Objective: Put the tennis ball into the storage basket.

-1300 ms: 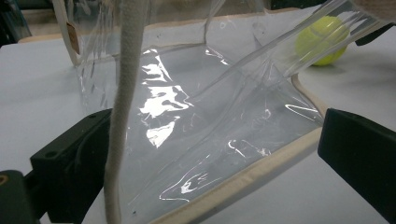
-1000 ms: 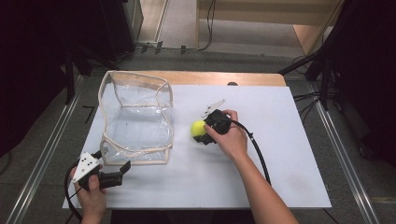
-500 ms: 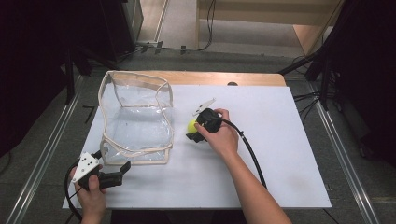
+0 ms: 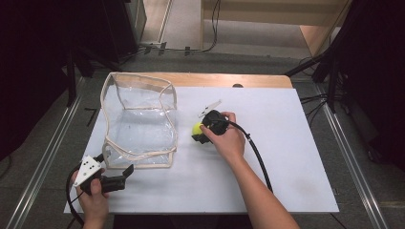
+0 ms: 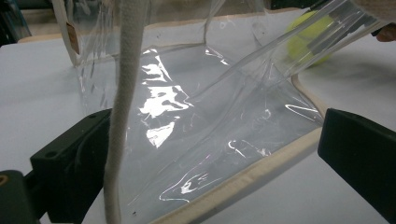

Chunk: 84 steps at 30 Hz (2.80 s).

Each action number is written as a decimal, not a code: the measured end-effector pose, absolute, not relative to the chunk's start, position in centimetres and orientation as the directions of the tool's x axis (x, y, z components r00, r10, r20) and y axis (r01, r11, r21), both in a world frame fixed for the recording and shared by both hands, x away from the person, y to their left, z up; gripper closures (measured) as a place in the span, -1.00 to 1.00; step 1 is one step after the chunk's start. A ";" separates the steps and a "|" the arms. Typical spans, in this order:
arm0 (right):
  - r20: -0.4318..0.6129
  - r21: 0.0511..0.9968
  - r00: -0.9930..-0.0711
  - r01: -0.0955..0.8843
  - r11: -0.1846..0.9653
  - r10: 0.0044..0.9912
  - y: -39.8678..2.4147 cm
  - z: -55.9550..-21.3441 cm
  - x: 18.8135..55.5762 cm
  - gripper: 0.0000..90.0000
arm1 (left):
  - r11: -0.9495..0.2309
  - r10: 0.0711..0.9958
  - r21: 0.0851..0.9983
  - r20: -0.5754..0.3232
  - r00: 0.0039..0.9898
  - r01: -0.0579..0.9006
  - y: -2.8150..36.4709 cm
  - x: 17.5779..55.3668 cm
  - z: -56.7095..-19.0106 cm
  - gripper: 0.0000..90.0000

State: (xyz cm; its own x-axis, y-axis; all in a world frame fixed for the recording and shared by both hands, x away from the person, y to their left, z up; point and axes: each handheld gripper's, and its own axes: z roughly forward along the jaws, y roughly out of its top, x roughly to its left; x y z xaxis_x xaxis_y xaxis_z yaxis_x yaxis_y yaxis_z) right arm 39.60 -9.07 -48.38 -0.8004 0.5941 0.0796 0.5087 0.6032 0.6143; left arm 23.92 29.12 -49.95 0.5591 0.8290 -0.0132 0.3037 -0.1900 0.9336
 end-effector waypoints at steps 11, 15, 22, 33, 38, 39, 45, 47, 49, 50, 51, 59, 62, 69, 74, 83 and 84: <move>0.080 0.595 -0.826 0.489 0.638 0.558 -8.6 -47.7 39.0 -0.50 | -0.194 0.831 0.932 -0.011 0.557 0.308 29.1 24.0 -50.0 -1.00; 0.081 0.594 -0.825 0.490 0.637 0.559 -8.6 -47.5 38.9 -0.50 | -0.197 0.831 0.930 -0.008 0.556 0.309 29.0 24.0 -50.0 -1.00; 0.077 0.598 -0.837 0.474 0.647 0.542 -8.5 -47.1 38.8 -0.50 | -0.198 0.832 0.930 -0.007 0.554 0.309 29.0 24.0 -50.0 -1.00; 0.071 0.612 -0.844 0.458 0.645 0.532 -8.3 -46.1 38.6 -0.50 | -0.200 0.834 0.929 -0.006 0.552 0.312 28.9 24.0 -50.0 -1.00; 0.068 0.614 -0.850 0.448 0.650 0.522 -8.0 -45.7 38.7 -0.50 | -0.202 0.834 0.928 -0.004 0.551 0.313 28.9 24.0 -50.0 -1.00; 0.066 0.613 -0.850 0.448 0.651 0.522 -8.0 -45.5 38.7 -0.50 | -0.202 0.834 0.928 -0.004 0.552 0.313 28.9 24.0 -50.0 -1.00; 0.064 0.618 -0.856 0.438 0.653 0.514 -7.9 -45.1 38.6 -0.50 | -0.203 0.834 0.928 -0.003 0.551 0.313 28.9 24.0 -50.0 -1.00; 0.064 0.623 -0.858 0.433 0.651 0.509 -7.9 -45.0 38.6 -0.50 | -0.204 0.834 0.928 -0.003 0.551 0.313 28.9 24.0 -50.0 -1.00; 0.067 0.627 -0.860 0.431 0.649 0.505 -7.9 -44.8 38.6 -0.50 | -0.204 0.834 0.928 -0.002 0.551 0.313 28.9 24.0 -50.0 -1.00; 0.069 0.627 -0.861 0.431 0.649 0.504 -7.9 -44.7 38.5 -0.50 | -0.204 0.834 0.927 -0.003 0.552 0.313 28.9 24.0 -50.0 -1.00; 0.068 0.629 -0.860 0.430 0.647 0.505 -7.9 -44.6 38.5 -0.50 | -0.204 0.834 0.927 -0.002 0.552 0.313 28.9 24.0 -50.0 -1.00; 0.075 0.633 -0.866 0.424 0.647 0.495 -7.7 -44.2 38.4 -0.50 | -0.204 0.834 0.927 -0.003 0.552 0.314 28.9 24.0 -50.0 -1.00; 0.079 0.629 -0.869 0.423 0.652 0.488 -7.6 -44.0 38.3 -0.50 | -0.203 0.834 0.928 -0.004 0.552 0.313 28.9 24.0 -50.0 -1.00; 0.069 0.633 -0.875 0.410 0.657 0.480 -7.5 -43.2 38.4 -0.50 | -0.206 0.834 0.927 -0.002 0.552 0.314 28.9 24.0 -50.0 -1.00; 0.062 0.639 -0.877 0.401 0.657 0.476 -7.5 -42.2 38.4 -0.50 | -0.211 0.834 0.926 0.003 0.551 0.314 28.9 24.1 -50.0 -1.00; 0.064 0.650 -0.888 0.384 0.656 0.456 -7.4 -41.5 38.2 -0.50 | -0.207 0.834 0.927 -0.001 0.551 0.314 28.8 24.0 -50.0 -1.00; 0.064 0.650 -0.888 0.384 0.656 0.456 -7.4 -41.5 38.2 -0.50 | -0.207 0.834 0.927 -0.001 0.551 0.314 28.8 24.0 -50.0 -1.00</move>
State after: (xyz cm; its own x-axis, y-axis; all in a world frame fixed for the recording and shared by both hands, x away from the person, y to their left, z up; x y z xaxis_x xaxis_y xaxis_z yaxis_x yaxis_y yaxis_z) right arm 38.23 -7.36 -41.47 -0.8878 0.4558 0.0642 0.3836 0.6556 0.6504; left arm 24.05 28.84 -49.98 0.5513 0.8343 -0.0010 0.3144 -0.2066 0.9265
